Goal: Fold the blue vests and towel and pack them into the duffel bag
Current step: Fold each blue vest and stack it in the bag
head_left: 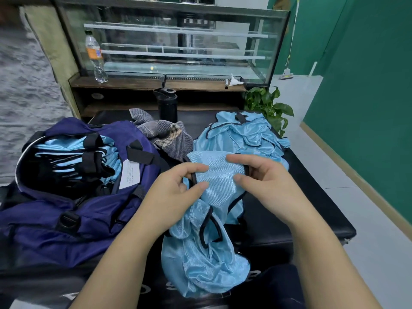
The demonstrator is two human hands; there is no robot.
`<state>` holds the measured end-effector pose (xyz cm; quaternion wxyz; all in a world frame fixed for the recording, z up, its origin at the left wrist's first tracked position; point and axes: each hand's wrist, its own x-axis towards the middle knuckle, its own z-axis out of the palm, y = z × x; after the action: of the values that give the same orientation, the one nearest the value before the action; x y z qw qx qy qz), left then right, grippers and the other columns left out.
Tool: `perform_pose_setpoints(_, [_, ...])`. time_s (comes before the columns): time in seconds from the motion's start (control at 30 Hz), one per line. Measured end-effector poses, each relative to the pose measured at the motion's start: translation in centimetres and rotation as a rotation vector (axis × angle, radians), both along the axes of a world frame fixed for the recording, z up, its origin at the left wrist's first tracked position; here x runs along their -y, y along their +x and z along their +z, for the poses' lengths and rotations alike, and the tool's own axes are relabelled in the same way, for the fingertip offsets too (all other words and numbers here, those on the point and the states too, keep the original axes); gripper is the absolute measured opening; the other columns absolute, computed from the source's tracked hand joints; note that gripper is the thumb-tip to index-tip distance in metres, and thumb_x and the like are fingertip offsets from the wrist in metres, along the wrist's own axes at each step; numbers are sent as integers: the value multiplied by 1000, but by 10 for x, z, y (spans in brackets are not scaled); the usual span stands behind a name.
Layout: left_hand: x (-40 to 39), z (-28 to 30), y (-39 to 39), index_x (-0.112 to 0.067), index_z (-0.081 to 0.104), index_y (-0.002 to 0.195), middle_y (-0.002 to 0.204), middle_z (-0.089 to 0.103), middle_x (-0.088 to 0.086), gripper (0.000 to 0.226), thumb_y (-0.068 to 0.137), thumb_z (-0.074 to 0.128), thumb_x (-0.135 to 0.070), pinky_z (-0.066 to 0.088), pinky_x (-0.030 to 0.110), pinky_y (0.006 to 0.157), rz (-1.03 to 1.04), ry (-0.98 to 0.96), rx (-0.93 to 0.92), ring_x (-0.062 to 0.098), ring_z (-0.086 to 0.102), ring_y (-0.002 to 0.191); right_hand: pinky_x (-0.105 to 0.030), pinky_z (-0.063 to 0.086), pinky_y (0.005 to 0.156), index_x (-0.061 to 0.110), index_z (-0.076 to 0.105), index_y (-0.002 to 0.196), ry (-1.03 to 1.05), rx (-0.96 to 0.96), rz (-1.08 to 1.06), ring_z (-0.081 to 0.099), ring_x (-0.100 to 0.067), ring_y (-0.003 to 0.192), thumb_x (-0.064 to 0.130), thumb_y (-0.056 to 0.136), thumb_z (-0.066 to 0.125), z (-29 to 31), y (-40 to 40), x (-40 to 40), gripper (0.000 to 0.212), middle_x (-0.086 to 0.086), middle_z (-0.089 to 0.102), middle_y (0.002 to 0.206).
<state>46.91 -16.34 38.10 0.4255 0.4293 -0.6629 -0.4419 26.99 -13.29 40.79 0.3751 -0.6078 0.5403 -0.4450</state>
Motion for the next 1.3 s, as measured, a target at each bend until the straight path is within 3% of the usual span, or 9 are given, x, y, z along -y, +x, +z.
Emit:
perform_pose_setpoints(0.13, [2, 3, 3, -39, 63, 100, 45, 43, -12, 25, 89, 64, -17, 28, 19, 47, -3, -77, 133, 7, 31, 43, -7, 43, 74, 39, 65, 104, -20, -193, -71, 59, -5, 84, 17, 86, 69, 2, 2, 2, 29, 16, 64, 105])
perform_pose_setpoints(0.3, [4, 6, 7, -38, 65, 89, 88, 60, -10, 20, 91, 60, -19, 45, 23, 77, 21, -201, 260, 8, 57, 80, -10, 40, 68, 33, 70, 92, -70, -377, -115, 53, -2, 76, 24, 85, 71, -1, 2, 5, 11, 7, 61, 85])
perform_pose_setpoints(0.47, [4, 6, 5, -26, 64, 79, 72, 59, -12, 14, 89, 63, -16, 40, 18, 62, 67, -110, 176, 3, 47, 59, -16, 40, 84, 19, 64, 80, -66, -137, -167, 57, 0, 89, 26, 86, 68, -5, 1, 6, 10, 15, 61, 90])
perform_pose_setpoints(0.6, [6, 6, 6, -20, 67, 85, 66, 62, -16, 17, 84, 66, -2, 43, 14, 65, 26, 85, -99, 2, 54, 65, -17, 30, 53, 10, 53, 78, -73, 34, -283, 35, -5, 57, 24, 90, 63, -9, 4, 8, 21, 5, 38, 64])
perform_pose_setpoints(0.7, [5, 9, 9, -20, 66, 89, 70, 66, -14, 23, 83, 65, 2, 46, 9, 70, 23, 102, -179, -1, 59, 72, -15, 27, 49, 9, 52, 76, -105, 38, -420, 31, -3, 52, 23, 90, 63, -9, 2, 10, 23, 8, 35, 61])
perform_pose_setpoints(0.83, [3, 14, 9, -20, 65, 92, 83, 72, -10, 27, 84, 62, 6, 47, 23, 73, 31, 46, -167, 13, 61, 83, -13, 30, 46, 16, 46, 72, -160, 19, -579, 33, -3, 49, 22, 90, 62, -6, 4, 10, 25, 7, 39, 61])
perform_pose_setpoints(0.97, [-3, 18, 1, -16, 63, 90, 83, 73, -8, 26, 87, 57, 8, 48, 14, 57, -60, 70, -246, 1, 64, 79, -15, 35, 53, 13, 52, 74, -207, -73, -450, 38, -4, 54, 21, 88, 65, 1, 17, 6, 21, 3, 48, 64])
perform_pose_setpoints(1.13, [-6, 14, -6, -15, 66, 87, 88, 72, -4, 29, 69, 50, 3, 51, 16, 71, -191, 89, -264, 5, 65, 79, -12, 30, 48, 22, 54, 73, -83, -34, -150, 35, -3, 49, 20, 86, 69, 3, 32, 4, 19, 15, 48, 53])
perform_pose_setpoints(1.3, [-7, 12, -8, -39, 69, 82, 88, 65, -15, 35, 71, 56, -8, 44, 14, 68, -136, -41, -57, 3, 57, 76, -15, 24, 45, 20, 55, 75, -60, 27, -61, 27, -2, 45, 17, 90, 64, 2, 30, 3, 18, 13, 39, 45])
